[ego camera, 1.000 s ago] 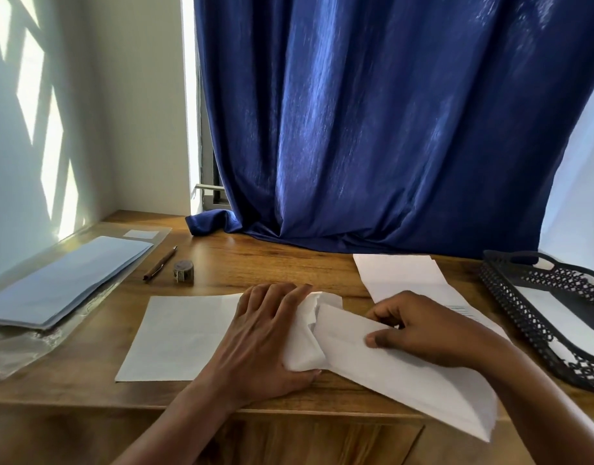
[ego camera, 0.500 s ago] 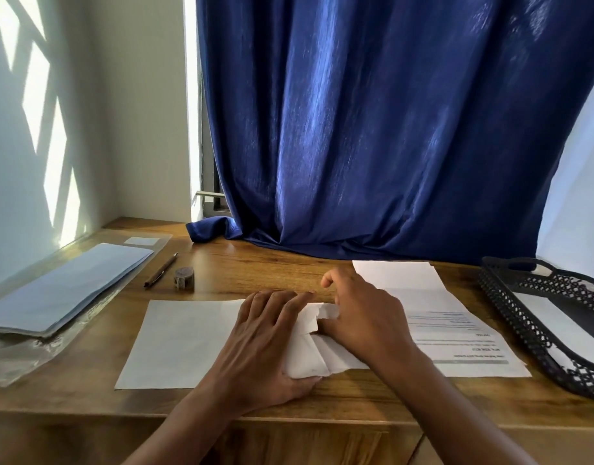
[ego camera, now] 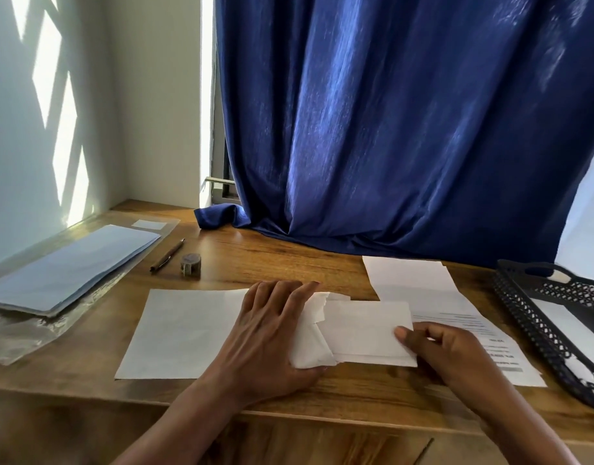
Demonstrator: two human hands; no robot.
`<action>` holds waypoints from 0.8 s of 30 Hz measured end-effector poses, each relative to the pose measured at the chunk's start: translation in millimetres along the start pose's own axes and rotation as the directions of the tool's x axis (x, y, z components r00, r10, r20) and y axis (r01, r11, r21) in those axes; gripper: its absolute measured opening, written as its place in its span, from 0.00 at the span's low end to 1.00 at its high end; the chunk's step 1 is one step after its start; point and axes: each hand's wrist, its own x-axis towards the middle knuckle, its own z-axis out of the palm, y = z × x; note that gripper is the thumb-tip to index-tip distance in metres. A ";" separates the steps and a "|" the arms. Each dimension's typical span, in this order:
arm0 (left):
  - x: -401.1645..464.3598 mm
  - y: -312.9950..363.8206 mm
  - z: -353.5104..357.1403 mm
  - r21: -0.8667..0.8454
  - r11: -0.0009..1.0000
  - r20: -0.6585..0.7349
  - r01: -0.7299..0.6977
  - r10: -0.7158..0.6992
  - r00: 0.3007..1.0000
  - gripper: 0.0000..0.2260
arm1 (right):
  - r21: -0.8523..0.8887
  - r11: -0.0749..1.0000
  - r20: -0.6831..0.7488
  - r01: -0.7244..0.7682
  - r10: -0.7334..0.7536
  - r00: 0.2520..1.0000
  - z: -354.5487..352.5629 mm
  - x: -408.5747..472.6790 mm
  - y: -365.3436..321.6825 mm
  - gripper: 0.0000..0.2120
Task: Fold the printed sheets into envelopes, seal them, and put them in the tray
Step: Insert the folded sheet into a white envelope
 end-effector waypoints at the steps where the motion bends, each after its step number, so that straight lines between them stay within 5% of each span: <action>1: 0.1 0.1 0.5 -0.003 1.000 0.005 -0.003 0.003 1.000 0.49 | 0.017 1.000 0.016 0.008 -0.009 1.000 2.5 -0.2 3.2 0.23; 12: 0.9 4.8 -2.6 0.010 0.999 0.037 -0.051 0.051 0.998 0.49 | 0.023 0.981 0.143 0.194 -0.195 0.970 79.9 13.8 -32.0 0.07; 16: 0.9 5.5 -2.8 0.007 0.998 0.019 -0.058 0.057 0.998 0.48 | 0.002 0.976 0.153 0.218 -0.215 0.964 97.6 20.4 -34.4 0.18; 24: 2.3 2.2 0.9 -0.002 0.998 0.015 -0.062 0.062 0.998 0.48 | 0.108 0.971 0.133 0.213 -0.227 0.965 89.6 16.0 -29.3 0.09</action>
